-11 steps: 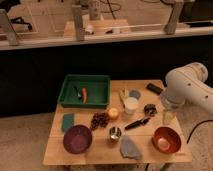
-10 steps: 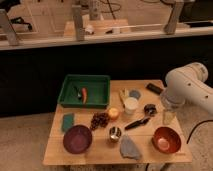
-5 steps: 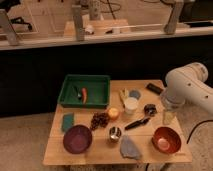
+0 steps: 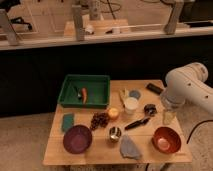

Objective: Place banana in metal cup

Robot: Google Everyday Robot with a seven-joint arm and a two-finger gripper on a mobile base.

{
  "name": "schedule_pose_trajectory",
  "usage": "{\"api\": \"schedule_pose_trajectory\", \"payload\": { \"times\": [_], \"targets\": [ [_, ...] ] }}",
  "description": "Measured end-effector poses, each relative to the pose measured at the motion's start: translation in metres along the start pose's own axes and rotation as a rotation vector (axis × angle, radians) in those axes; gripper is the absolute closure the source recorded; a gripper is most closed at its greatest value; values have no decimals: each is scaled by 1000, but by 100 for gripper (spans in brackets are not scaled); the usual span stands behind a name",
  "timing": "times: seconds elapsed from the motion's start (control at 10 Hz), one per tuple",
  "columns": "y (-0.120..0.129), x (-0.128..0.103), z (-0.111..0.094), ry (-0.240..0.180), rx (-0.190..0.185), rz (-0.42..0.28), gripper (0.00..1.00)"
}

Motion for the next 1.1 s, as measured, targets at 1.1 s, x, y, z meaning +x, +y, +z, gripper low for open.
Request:
{"api": "schedule_pose_trajectory", "payload": {
  "times": [1.1],
  "targets": [
    [-1, -1, 0, -9, 0, -7, 20]
  ]
}}
